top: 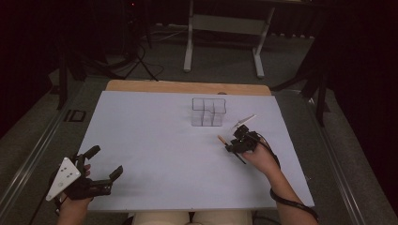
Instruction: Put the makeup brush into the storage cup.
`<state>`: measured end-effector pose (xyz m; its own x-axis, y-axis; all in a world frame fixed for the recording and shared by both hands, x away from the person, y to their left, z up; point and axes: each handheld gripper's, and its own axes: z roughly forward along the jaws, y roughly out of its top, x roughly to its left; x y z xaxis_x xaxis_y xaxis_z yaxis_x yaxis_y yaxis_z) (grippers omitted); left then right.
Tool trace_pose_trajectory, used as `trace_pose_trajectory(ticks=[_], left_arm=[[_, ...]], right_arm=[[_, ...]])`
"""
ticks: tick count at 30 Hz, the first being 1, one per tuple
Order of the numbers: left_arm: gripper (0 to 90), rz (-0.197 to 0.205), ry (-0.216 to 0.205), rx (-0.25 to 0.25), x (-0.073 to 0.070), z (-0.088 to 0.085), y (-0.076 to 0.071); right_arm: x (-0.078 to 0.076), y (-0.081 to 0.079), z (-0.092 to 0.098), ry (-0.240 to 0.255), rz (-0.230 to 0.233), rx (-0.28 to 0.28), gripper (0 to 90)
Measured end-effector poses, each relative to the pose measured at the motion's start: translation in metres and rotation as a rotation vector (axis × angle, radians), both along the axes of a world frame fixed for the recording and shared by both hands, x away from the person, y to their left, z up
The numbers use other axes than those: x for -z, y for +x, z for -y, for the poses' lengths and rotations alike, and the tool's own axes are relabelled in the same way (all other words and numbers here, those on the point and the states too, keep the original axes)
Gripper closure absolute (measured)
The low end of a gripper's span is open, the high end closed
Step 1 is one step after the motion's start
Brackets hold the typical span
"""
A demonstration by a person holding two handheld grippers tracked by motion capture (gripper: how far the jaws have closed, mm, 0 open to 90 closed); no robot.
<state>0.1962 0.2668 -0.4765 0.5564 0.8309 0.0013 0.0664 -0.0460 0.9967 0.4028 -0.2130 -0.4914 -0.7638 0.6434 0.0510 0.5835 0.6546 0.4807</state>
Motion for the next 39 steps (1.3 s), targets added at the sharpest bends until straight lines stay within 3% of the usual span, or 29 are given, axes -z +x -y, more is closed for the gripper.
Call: trace_pose_trajectory(ticks=[1,20,35,39], left_arm=[[1.7,0.000,0.001,0.001,0.000,0.000,0.000],[1.6,-0.003,0.003,0.002,0.001,0.000,0.001],[1.7,-0.007,0.006,0.006,0.001,0.001,0.001],[1.7,-0.008,0.007,0.006,0.001,0.002,0.001]], right_arm=[[0.001,0.002,-0.001,-0.023,-0.014,0.010,60.1],[0.011,0.014,-0.010,-0.142,-0.081,0.034,69.3],[0.012,0.009,-0.028,-0.259,-0.064,0.031,83.2],[0.011,0.010,-0.028,-0.263,-0.070,0.032,83.5]])
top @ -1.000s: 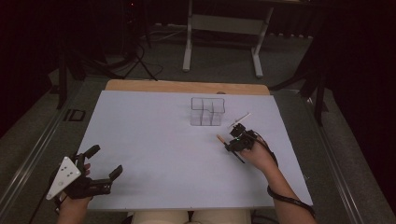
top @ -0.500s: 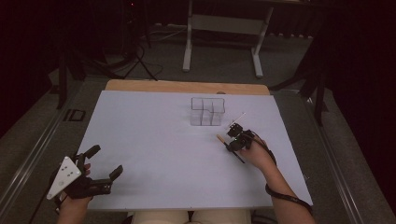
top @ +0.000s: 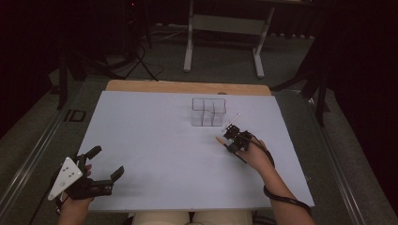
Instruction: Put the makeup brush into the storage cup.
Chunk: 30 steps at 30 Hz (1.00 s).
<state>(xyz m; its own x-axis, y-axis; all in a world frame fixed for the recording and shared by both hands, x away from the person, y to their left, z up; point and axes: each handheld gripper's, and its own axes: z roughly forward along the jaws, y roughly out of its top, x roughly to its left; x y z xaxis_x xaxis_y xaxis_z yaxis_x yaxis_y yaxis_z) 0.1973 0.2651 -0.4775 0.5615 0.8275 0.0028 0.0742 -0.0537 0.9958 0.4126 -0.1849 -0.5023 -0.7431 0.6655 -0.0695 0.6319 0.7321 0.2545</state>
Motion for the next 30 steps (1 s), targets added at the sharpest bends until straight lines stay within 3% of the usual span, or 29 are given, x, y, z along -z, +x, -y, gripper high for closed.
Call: trace_pose_trajectory(ticks=[13,22,28,30], left_arm=[[1.6,-0.010,-0.033,0.012,0.000,-0.001,0.001],[1.6,-0.020,-0.036,0.027,-0.002,0.003,0.000],[1.7,-0.038,-0.014,0.038,-0.005,0.009,0.000],[1.7,-0.042,-0.012,0.053,-0.008,0.012,0.000]], right_arm=[[-0.012,-0.002,0.016,0.077,0.024,0.032,83.6],[-0.025,-0.011,0.024,0.143,0.046,0.024,83.6],[-0.033,-0.018,0.027,0.193,0.065,0.014,83.6],[-0.038,-0.023,0.029,0.231,0.080,0.006,83.7]])
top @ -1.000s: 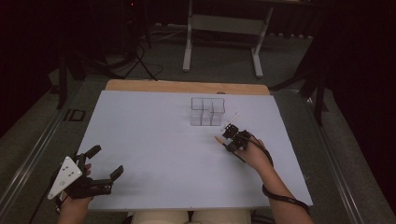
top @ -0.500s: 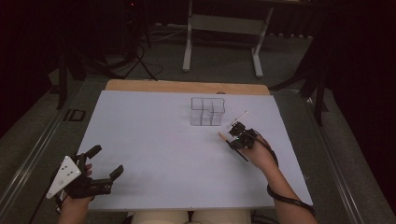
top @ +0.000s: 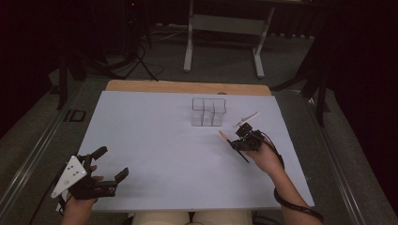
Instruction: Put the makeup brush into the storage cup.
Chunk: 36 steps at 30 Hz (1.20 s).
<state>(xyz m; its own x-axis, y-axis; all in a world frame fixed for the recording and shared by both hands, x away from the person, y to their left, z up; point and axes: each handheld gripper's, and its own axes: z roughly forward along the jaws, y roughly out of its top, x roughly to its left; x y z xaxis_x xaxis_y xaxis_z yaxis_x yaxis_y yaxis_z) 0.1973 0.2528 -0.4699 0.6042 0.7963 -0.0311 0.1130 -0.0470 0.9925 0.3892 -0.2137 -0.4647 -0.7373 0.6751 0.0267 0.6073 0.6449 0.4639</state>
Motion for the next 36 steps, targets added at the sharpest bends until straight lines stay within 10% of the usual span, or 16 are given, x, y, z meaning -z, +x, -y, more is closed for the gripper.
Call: trace_pose_trajectory(ticks=[17,36], left_arm=[[1.7,-0.074,0.011,0.068,-0.018,0.034,0.010],[1.6,-0.116,-0.076,0.345,-0.045,0.094,0.054]], right_arm=[[-0.020,-0.026,0.005,0.179,0.093,-0.056,83.6],[-0.033,-0.056,0.005,0.299,0.180,-0.106,83.6]])
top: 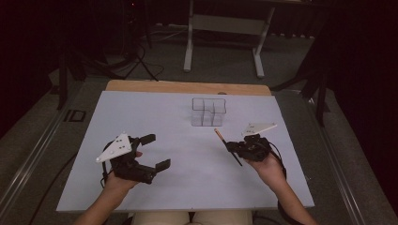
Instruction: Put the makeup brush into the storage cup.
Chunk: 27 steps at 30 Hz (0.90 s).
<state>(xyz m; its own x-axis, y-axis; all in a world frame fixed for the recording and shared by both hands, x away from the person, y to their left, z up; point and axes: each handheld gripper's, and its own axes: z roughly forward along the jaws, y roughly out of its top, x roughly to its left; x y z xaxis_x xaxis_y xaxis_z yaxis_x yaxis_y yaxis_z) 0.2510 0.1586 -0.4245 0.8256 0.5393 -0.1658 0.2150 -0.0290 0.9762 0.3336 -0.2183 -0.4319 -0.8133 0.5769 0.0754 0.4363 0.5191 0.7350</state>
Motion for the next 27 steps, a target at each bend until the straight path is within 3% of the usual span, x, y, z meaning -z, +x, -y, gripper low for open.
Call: trace_pose_trajectory(ticks=[2,6,10,18,27], left_arm=[[1.7,-0.012,-0.017,0.026,0.000,0.006,0.005],[2.5,-0.009,0.019,0.049,0.001,0.020,0.012],[2.7,-0.033,0.024,0.083,0.004,0.031,0.018],[8.7,-0.044,0.023,0.155,0.004,0.043,0.028],[20.9,-0.092,0.015,0.149,0.002,0.059,0.045]], right_arm=[[-0.001,-0.003,-0.001,0.018,0.005,-0.011,83.6],[-0.004,-0.008,-0.006,0.028,0.007,-0.040,83.6],[-0.006,-0.011,-0.010,0.036,0.014,-0.057,83.6],[-0.013,-0.018,-0.018,0.080,0.037,-0.105,83.6],[-0.021,-0.024,-0.025,0.108,0.058,-0.130,83.6]])
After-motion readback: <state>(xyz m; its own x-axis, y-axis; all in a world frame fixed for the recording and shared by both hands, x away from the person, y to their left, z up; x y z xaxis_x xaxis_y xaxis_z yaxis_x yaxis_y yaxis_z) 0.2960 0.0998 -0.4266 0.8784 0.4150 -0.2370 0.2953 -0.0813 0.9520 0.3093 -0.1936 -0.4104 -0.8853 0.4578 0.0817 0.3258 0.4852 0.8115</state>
